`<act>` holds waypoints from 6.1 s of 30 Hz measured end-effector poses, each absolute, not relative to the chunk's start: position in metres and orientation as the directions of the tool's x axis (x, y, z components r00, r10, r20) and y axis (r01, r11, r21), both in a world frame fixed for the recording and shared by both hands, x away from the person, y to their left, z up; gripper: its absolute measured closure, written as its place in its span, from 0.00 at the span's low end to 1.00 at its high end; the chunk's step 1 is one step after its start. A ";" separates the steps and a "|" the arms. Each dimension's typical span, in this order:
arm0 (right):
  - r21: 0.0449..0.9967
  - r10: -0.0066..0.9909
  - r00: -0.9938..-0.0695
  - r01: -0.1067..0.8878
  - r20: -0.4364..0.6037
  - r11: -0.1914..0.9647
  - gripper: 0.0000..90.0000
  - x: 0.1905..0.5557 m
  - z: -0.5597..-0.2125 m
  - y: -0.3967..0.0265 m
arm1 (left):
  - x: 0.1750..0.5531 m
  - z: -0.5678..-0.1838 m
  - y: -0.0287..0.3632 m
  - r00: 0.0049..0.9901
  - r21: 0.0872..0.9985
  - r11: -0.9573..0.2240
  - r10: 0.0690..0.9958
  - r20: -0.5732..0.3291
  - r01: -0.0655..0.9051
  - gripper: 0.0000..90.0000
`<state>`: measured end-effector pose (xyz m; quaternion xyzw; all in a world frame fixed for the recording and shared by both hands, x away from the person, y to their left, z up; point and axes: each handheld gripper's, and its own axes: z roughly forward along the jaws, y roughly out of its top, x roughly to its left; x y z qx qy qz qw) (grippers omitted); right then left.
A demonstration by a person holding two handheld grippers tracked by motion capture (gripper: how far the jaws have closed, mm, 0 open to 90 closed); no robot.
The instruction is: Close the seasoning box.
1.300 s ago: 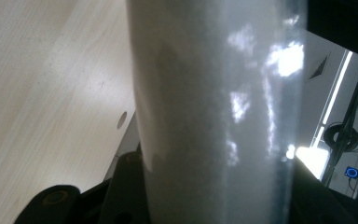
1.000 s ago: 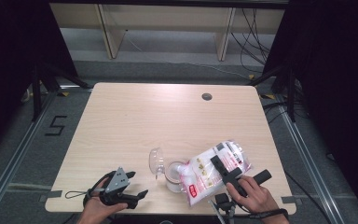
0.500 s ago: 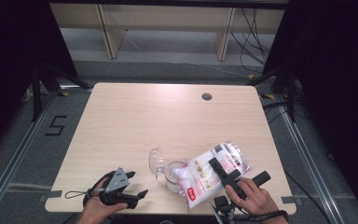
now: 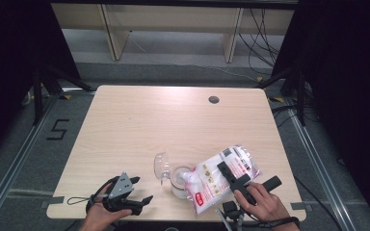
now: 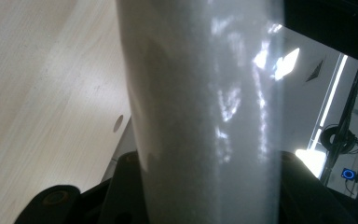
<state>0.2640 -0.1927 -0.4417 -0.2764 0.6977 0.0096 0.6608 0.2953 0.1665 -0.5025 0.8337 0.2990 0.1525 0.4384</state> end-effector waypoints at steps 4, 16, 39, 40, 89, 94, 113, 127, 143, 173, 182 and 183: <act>-0.394 -0.409 0.053 -0.406 -0.911 0.825 0.73 0.265 -0.438 -0.192 | 0.295 -0.502 0.166 0.772 0.821 -0.435 0.636 -0.010 0.369 0.23; -0.396 -0.409 0.057 -0.399 -0.911 0.827 0.73 0.265 -0.436 -0.193 | 0.295 -0.503 0.166 0.770 0.822 -0.435 0.638 -0.007 0.368 0.23; -0.376 -0.393 0.043 -0.401 -0.919 0.835 0.73 0.267 -0.437 -0.197 | 0.295 -0.502 0.166 0.773 0.822 -0.437 0.634 -0.006 0.365 0.23; -0.376 -0.393 0.043 -0.401 -0.919 0.835 0.73 0.267 -0.437 -0.197 | 0.295 -0.502 0.166 0.773 0.822 -0.437 0.634 -0.006 0.365 0.23; -0.341 -0.362 0.022 -0.394 -0.932 0.854 0.74 0.266 -0.438 -0.197 | 0.295 -0.502 0.168 0.774 0.815 -0.451 0.633 0.006 0.362 0.23; -0.339 -0.361 0.020 -0.395 -0.932 0.854 0.74 0.267 -0.438 -0.197 | 0.295 -0.502 0.167 0.776 0.816 -0.447 0.631 -0.001 0.366 0.23; -0.338 -0.362 0.018 -0.398 -0.932 0.853 0.74 0.267 -0.439 -0.197 | 0.296 -0.502 0.167 0.775 0.817 -0.445 0.632 -0.003 0.366 0.23; -0.338 -0.362 0.016 -0.397 -0.932 0.853 0.74 0.267 -0.439 -0.197 | 0.296 -0.502 0.167 0.766 0.825 -0.430 0.643 -0.004 0.366 0.22; -0.347 -0.369 0.024 -0.398 -0.929 0.849 0.74 0.267 -0.438 -0.197 | 0.296 -0.503 0.167 0.764 0.831 -0.421 0.645 -0.008 0.364 0.21; -0.344 -0.362 0.030 -0.393 -0.932 0.853 0.74 0.266 -0.434 -0.198 | 0.296 -0.502 0.167 0.765 0.827 -0.428 0.644 -0.003 0.364 0.21; -0.342 -0.361 0.030 -0.398 -0.932 0.851 0.74 0.265 -0.433 -0.196 | 0.295 -0.502 0.167 0.761 0.828 -0.427 0.649 0.001 0.363 0.21; -0.343 -0.361 0.030 -0.398 -0.932 0.851 0.74 0.265 -0.433 -0.196 | 0.295 -0.502 0.167 0.760 0.829 -0.426 0.649 0.000 0.364 0.21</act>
